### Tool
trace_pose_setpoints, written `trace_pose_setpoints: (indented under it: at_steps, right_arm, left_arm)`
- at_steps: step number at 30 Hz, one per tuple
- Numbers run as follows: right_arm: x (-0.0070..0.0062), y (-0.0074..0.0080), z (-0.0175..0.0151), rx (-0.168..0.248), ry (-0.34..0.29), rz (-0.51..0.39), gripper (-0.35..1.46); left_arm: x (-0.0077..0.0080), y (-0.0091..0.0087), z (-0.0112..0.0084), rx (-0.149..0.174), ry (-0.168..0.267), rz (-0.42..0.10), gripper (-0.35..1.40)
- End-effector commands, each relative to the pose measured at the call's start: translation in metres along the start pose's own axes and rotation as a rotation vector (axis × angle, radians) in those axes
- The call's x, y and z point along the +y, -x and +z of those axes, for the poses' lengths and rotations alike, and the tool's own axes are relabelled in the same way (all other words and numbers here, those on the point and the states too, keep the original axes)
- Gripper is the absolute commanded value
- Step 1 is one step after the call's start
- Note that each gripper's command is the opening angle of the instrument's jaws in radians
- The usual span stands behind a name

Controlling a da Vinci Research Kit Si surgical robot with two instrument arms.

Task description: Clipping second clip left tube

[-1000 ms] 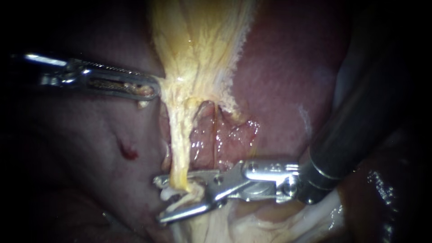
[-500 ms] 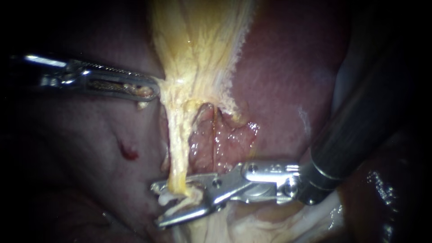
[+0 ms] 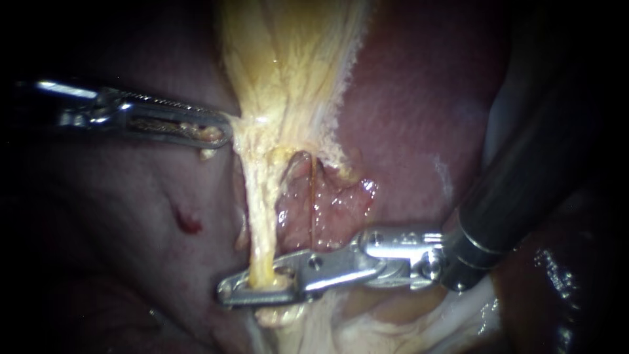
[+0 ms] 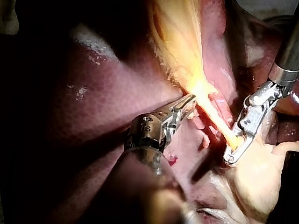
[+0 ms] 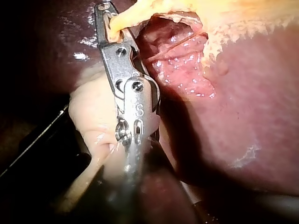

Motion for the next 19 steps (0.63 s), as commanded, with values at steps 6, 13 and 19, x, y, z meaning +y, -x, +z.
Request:
trace_pose_setpoints:
  at_steps: [6,13,19]
  right_arm:
    - [0.0000,0.0000,-0.0001,-0.003,0.000,0.008,-0.35]
    - [0.0001,0.0001,-0.0002,-0.009,-0.004,0.009,-0.35]
    - [0.0002,0.0001,-0.0003,-0.009,-0.005,0.008,-0.35]
  left_arm:
    - [0.0000,0.0000,0.0000,0.000,0.000,0.000,-0.35]
    - [0.0001,0.0000,0.0000,0.000,0.000,0.000,-0.35]
    - [0.0002,0.0000,0.0001,0.000,0.000,0.000,-0.35]
